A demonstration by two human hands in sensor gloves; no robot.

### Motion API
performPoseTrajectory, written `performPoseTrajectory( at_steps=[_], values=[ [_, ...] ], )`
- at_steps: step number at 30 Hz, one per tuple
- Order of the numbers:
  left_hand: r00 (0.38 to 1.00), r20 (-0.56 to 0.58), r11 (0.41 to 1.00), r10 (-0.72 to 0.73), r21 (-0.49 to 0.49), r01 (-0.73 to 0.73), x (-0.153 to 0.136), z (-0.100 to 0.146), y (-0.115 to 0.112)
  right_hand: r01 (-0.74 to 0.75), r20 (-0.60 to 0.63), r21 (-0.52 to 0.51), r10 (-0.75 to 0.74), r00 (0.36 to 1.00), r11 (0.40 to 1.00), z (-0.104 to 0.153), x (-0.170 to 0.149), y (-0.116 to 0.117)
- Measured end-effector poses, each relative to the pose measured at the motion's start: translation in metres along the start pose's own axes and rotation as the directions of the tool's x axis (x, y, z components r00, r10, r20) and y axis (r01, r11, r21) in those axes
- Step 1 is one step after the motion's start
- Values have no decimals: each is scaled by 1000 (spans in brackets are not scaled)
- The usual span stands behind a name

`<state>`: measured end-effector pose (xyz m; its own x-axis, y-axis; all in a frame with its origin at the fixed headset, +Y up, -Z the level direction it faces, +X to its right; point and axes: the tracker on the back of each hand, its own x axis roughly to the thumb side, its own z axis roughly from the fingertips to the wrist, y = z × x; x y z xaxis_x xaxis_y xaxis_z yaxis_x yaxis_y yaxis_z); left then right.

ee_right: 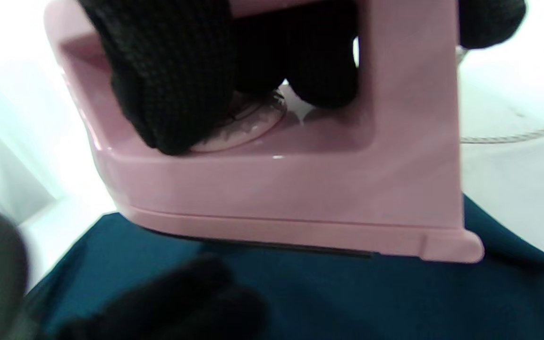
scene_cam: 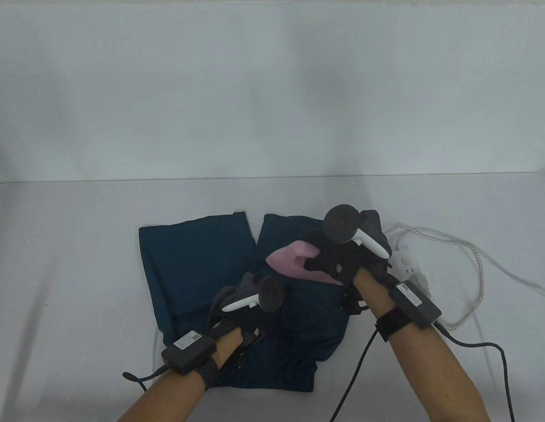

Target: Iron shorts with electric iron on table

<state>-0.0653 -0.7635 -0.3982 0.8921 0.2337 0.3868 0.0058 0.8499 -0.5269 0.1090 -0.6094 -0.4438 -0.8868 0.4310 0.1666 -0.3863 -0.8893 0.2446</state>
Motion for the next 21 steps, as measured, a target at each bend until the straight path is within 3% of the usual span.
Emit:
performPoseTrajectory(
  at_steps=[4,9,16,21],
  values=[
    [998,-3,996,62,-71,-62,8,-27,-4,33,-12,-19,-33,999,999,-22,20,-5],
    [1000,12,990,-26,-135,27,35,-51,-11,-33,-8,-1,33,999,999,-38,29,-6],
    [998,44,990,-36,-132,41,76,-79,-5,-232,3,-37,233,973,972,-43,18,-10],
    [996,74,992,-56,-106,63,98,-82,-3,-239,-20,-41,239,971,970,-43,6,-19]
  ],
)
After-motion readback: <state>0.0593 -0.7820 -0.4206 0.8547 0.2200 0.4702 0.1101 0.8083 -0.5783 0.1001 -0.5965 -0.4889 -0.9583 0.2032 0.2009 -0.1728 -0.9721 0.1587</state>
